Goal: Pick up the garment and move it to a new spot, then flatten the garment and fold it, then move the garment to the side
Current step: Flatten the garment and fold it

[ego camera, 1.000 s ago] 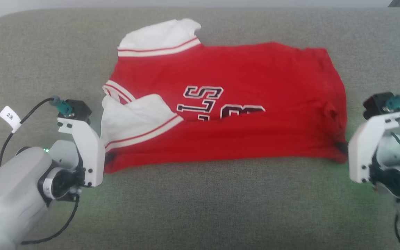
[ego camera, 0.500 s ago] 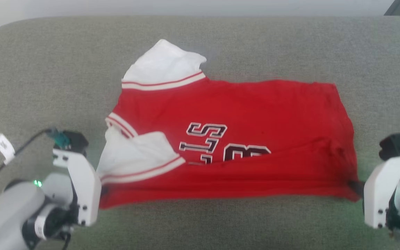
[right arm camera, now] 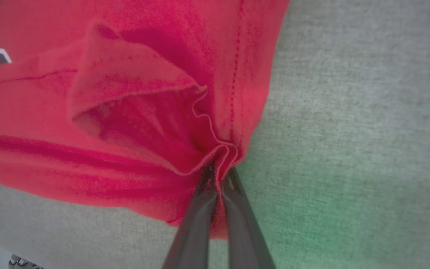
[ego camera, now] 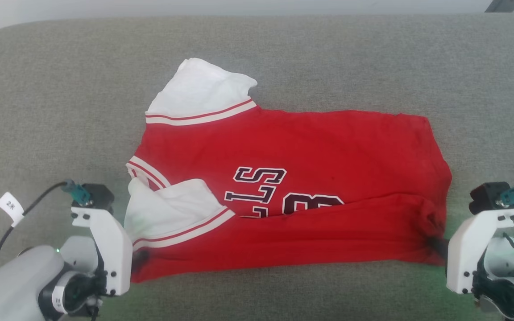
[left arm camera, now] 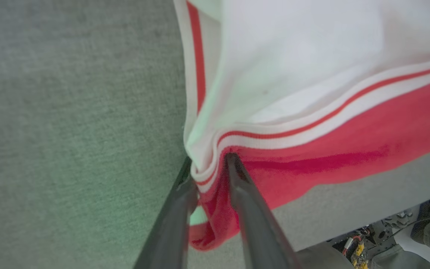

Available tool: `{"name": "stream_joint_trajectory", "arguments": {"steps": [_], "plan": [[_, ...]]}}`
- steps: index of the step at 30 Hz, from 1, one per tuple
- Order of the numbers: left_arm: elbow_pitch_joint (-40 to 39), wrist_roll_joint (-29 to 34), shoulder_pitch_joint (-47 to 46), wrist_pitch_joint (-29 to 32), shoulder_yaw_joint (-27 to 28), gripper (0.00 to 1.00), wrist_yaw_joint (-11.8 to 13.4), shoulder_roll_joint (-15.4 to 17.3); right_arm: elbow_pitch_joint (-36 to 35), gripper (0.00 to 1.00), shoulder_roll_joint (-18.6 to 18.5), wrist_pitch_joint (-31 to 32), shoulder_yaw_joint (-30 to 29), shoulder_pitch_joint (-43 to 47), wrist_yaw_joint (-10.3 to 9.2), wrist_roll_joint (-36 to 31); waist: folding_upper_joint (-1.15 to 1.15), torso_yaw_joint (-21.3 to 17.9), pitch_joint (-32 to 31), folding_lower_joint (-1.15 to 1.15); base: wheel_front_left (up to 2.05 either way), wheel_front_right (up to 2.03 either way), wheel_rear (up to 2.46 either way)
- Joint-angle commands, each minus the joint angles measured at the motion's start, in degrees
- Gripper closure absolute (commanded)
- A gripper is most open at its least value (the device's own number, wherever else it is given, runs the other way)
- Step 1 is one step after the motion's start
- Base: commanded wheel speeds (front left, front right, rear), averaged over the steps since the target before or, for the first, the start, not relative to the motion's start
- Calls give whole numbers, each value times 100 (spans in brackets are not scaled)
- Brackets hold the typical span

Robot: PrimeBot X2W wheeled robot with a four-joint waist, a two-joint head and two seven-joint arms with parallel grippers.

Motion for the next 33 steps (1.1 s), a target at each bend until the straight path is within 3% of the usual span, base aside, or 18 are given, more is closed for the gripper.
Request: {"name": "stream_joint_trajectory", "arguments": {"steps": [1, 7, 18, 24, 33], "plan": [[159, -40, -58, -103, 62, 0, -28, -74, 225, 0, 121, -91, 84, -87, 0, -11, -1, -2, 1, 0, 0, 0, 0], [13, -21, -260, -41, 210, 0, 10, 185, 324, 0, 26, -335, 81, -224, -5, 52, -1, -22, -54, 0, 0, 0, 0], [-640, 292, -916, 381, 410, 0, 248, 835, -442, 0, -72, -1182, 105, -519, 1, -10, -1, -377, -130, 0, 0, 0, 0], [-400, 561, -1517, 487, 513, 0, 36, 778, -751, 0, 67, -1982, 299, -754, 1, -145, -1, -883, -47, 0, 0, 0, 0], [773, 864, -2394, 502, 612, 0, -584, 575, -758, 0, 494, -3305, 617, -1120, 1, -444, -1, -1866, 248, 0, 0, 0, 0]]}}
